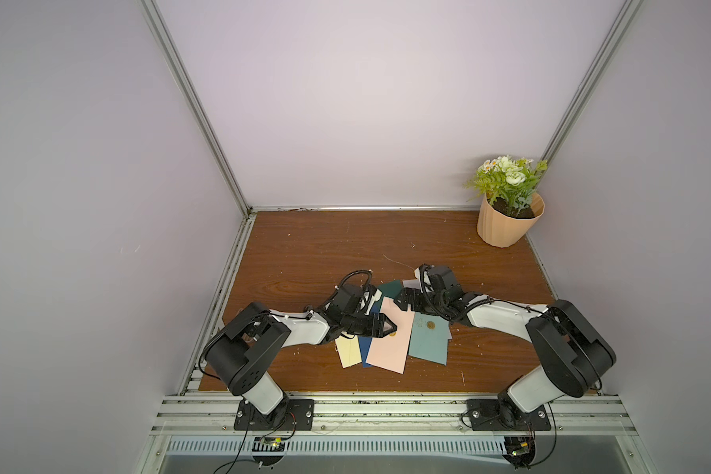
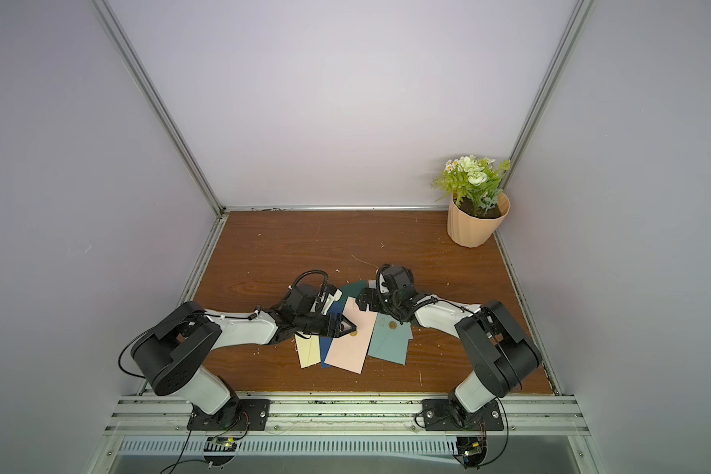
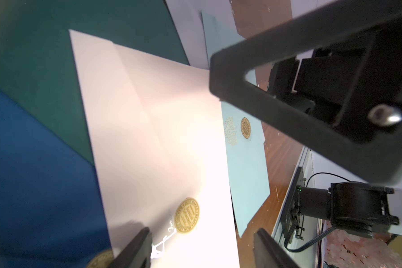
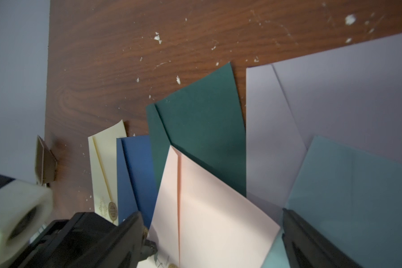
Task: Open the envelope
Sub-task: Pick up the envelope from the envelope.
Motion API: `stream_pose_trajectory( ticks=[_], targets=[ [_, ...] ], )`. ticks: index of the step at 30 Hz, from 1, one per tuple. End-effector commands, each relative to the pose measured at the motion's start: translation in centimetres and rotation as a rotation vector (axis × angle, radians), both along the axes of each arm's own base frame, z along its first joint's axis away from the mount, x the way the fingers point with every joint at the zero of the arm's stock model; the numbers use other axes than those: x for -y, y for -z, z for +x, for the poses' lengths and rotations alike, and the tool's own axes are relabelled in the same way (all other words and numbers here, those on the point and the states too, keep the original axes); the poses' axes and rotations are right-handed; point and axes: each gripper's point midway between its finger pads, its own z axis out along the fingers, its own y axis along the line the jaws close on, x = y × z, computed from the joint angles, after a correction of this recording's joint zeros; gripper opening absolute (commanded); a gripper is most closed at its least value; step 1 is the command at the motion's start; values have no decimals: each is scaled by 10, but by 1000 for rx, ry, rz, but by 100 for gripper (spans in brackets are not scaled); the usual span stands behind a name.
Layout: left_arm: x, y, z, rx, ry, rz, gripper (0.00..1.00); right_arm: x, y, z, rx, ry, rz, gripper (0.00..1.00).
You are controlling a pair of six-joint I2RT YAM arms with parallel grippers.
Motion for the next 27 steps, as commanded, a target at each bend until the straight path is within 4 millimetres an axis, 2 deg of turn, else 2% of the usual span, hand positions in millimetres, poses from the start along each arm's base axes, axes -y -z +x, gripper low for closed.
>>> stream_pose_trajectory(
  ticks=[1,6,11,13,16,18,20,22,25,27],
  targets=[
    [-14,38,-22,-113,-7,91,72,-11,-6,-1,-27,-22,68,96],
    [-14,41,-21,-119,-13,96,72,-23,-14,-8,-38,-69,149,83],
    [-15,45,-21,-125,-15,103,71,-31,-27,-15,-36,-101,229,63],
    [-15,46,-21,-126,-16,105,72,-32,-30,-17,-38,-108,245,60],
    [-15,44,-20,-122,-17,101,72,-31,-27,-21,-38,-113,235,57],
    [-13,41,-19,-112,-18,92,72,-25,-20,-21,-34,-100,185,51],
    [-12,37,-17,-100,-20,83,72,-19,-12,-21,-29,-90,128,38],
    [-11,33,-15,-89,-21,73,72,-18,-9,-21,-26,-89,111,30],
    [-8,25,-13,-73,-15,57,72,-19,-13,-20,-15,-97,116,11],
    [-5,17,-10,-58,-12,47,72,-21,-18,-19,-3,-103,122,4]
  ],
)
